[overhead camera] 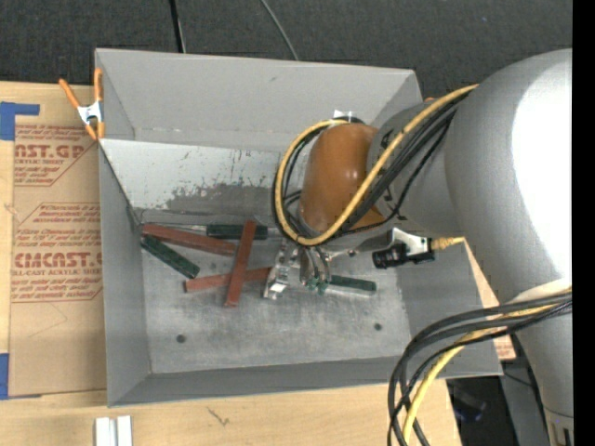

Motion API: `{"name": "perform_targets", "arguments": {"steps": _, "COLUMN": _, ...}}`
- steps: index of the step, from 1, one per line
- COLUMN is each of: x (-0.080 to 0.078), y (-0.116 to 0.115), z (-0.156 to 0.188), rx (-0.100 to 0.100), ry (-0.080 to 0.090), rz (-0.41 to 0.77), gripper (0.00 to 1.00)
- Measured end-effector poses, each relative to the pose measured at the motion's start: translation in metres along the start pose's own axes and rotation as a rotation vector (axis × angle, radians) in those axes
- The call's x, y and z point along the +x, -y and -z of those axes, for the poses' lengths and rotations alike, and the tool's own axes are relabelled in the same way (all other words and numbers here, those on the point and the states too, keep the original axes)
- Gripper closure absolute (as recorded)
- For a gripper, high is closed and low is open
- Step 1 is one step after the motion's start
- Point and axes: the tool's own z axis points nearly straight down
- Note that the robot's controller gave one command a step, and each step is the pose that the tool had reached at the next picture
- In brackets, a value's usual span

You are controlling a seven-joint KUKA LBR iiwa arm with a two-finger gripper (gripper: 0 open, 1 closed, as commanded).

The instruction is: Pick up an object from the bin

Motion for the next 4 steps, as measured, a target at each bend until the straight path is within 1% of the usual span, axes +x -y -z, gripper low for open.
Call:
{"name": "perform_targets", "arguments": {"steps": 1, "x": 0.0, "y": 0.0, "z": 0.0, "rx": 0.0, "ry": 0.0, "rz": 0.0, "gripper": 1.0}}
{"name": "perform_targets", "arguments": {"steps": 2, "x": 0.0, "y": 0.004, "z": 0.168, "rx": 0.001, "ry": -0.004, "rz": 0.269, "gripper": 1.0}}
{"name": "perform_targets", "arguments": {"steps": 3, "x": 0.0, "y": 0.004, "z": 0.173, "rx": 0.0, "ry": -0.002, "rz": 0.276, "gripper": 1.0}}
{"name": "perform_targets", "arguments": {"steps": 4, "x": 0.011, "y": -0.004, "z": 0.061, "rx": 0.002, "ry": -0.011, "rz": 0.278, "gripper": 0.0}}
